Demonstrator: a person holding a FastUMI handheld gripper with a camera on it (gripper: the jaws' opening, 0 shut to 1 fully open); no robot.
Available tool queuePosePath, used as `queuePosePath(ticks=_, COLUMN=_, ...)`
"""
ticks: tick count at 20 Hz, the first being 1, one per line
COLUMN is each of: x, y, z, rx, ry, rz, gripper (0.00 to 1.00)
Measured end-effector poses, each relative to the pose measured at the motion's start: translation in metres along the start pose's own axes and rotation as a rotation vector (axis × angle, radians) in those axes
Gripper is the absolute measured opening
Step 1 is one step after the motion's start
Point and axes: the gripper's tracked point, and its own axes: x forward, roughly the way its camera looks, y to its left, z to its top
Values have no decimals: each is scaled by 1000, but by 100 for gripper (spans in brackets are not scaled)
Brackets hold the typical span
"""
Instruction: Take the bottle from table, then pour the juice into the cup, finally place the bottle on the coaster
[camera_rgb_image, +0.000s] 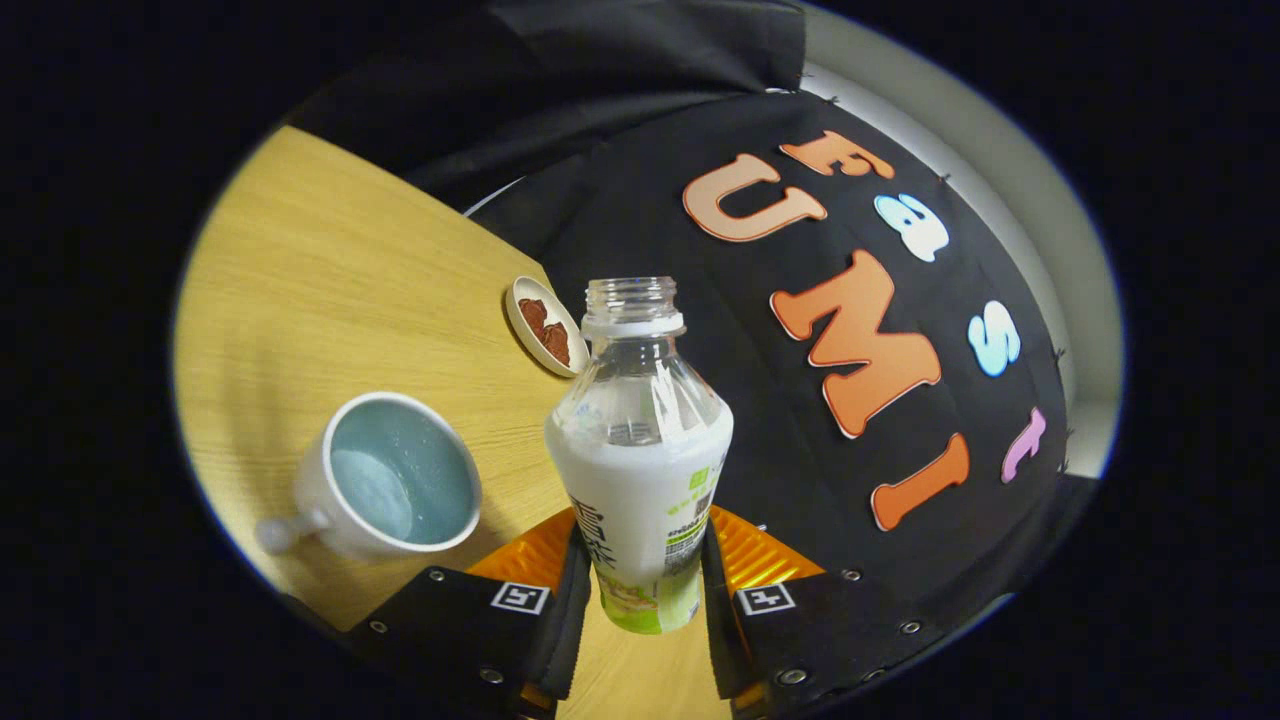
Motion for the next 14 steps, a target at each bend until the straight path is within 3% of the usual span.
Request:
queuePosePath(ticks=11, x=47, y=-13, z=-35, rx=589, ry=79, rz=62, gripper=54)
queuePosePath(ticks=14, x=62, y=-13, z=-46, rx=700, ry=85, rz=73, gripper=54)
